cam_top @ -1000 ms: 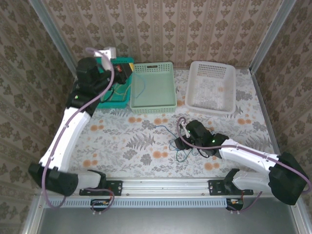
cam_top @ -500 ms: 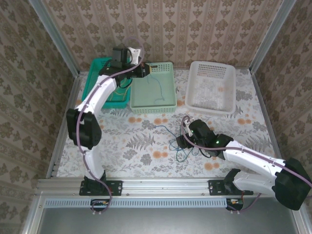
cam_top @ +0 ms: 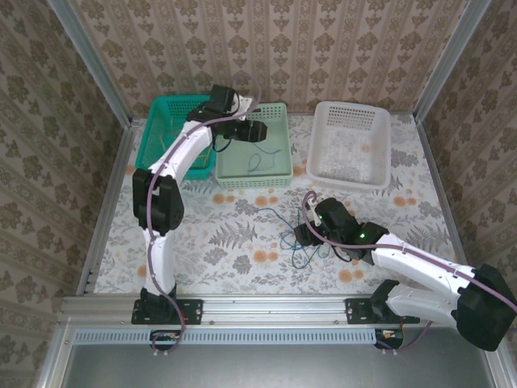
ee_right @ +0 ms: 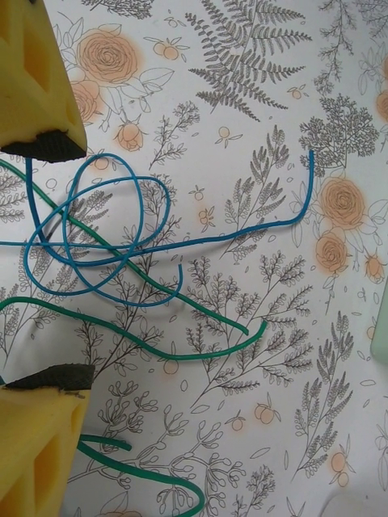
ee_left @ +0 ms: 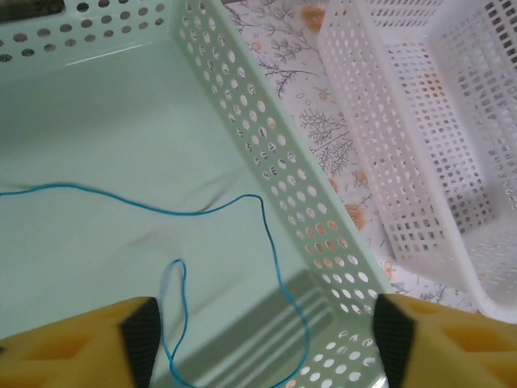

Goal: Untangle the cables

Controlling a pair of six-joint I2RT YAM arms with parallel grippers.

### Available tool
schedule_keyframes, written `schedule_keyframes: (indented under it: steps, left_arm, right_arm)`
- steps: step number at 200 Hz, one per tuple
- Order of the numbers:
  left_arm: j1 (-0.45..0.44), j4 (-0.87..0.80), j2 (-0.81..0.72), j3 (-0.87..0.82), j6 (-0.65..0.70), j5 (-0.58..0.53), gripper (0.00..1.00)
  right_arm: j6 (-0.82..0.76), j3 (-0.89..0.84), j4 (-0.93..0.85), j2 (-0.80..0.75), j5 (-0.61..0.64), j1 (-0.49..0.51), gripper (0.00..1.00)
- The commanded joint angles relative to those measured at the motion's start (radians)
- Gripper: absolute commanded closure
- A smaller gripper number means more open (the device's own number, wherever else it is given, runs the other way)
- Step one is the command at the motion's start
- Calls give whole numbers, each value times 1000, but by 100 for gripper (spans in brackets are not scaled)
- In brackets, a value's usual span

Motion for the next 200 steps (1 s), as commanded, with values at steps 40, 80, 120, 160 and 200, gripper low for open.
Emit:
schedule_keyframes:
  steps: [40, 80, 120, 160, 200]
  left_arm:
    - [-82, 172, -368, -325, 5, -146, 0]
    - [-129, 296, -602, -632, -19, -176, 0]
    - [-162, 375, -805, -917, -77, -196, 0]
    - [-215, 437, -963, -1119, -141, -246, 0]
    - [-237, 425, -1030, -1177, -163, -266, 0]
  right_arm:
    - [60, 45, -105, 34, -38, -29, 33]
    - [75, 86, -133, 121, -148, -9, 39]
    - [81, 91, -207, 140, -106, 15, 41]
    - [64, 121, -224, 212, -56, 15, 41]
    - [46, 177, -194, 370, -34, 15, 47]
